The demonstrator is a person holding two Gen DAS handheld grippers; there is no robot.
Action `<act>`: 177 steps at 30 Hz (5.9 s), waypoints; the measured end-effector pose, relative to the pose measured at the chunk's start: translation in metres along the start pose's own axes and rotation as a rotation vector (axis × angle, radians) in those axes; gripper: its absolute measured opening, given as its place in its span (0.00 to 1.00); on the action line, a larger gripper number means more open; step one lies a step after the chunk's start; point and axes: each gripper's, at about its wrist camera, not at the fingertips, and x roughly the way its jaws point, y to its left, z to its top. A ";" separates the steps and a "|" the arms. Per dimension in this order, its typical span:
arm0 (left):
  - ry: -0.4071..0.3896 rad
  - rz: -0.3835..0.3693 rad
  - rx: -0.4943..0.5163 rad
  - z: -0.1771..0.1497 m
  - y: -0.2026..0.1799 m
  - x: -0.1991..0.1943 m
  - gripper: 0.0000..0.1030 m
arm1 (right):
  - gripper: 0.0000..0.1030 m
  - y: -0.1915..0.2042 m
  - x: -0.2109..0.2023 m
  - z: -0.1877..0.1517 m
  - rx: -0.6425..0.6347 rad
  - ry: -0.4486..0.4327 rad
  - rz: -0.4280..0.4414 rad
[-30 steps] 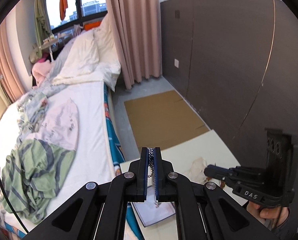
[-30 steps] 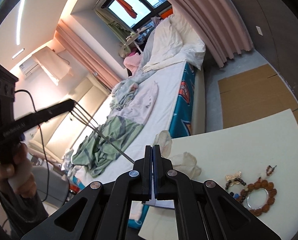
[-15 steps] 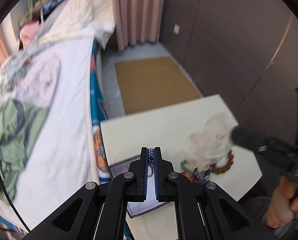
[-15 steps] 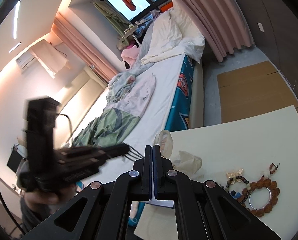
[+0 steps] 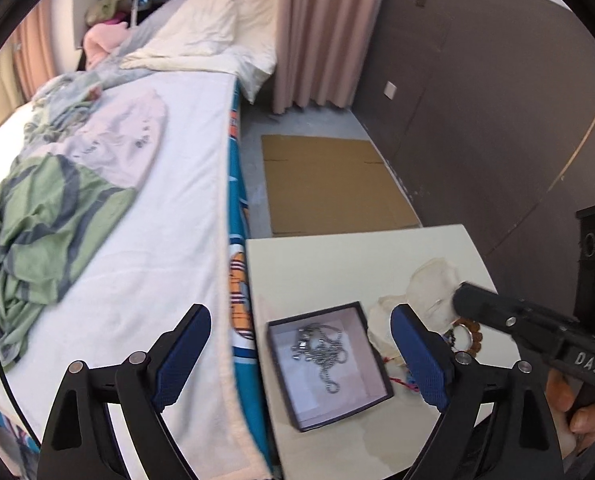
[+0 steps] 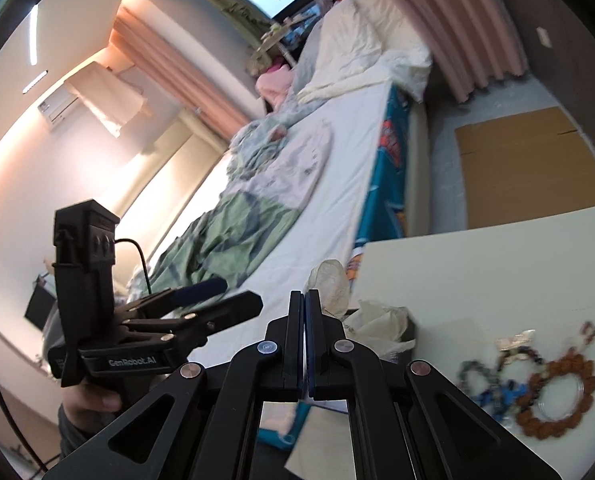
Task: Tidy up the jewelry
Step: 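Open the left tool to release the chain and move back over the pile, then carry the blue charm into the box with the left tool while the right grasps brown beads, then lower the brown bead bracelet into the black box and open the right tool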
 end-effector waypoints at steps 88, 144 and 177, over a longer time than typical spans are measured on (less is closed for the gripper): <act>0.207 -0.120 0.267 -0.035 -0.164 0.070 0.12 | 0.19 -0.194 -0.046 -0.069 0.239 0.248 -0.585; 0.189 -0.057 -0.026 -0.029 -0.020 0.082 0.64 | 0.19 -0.070 -0.057 -0.030 0.119 -0.072 -0.120; 0.057 -0.045 -0.074 -0.037 0.035 0.008 0.74 | 0.64 -0.055 0.010 -0.027 0.183 0.049 -0.149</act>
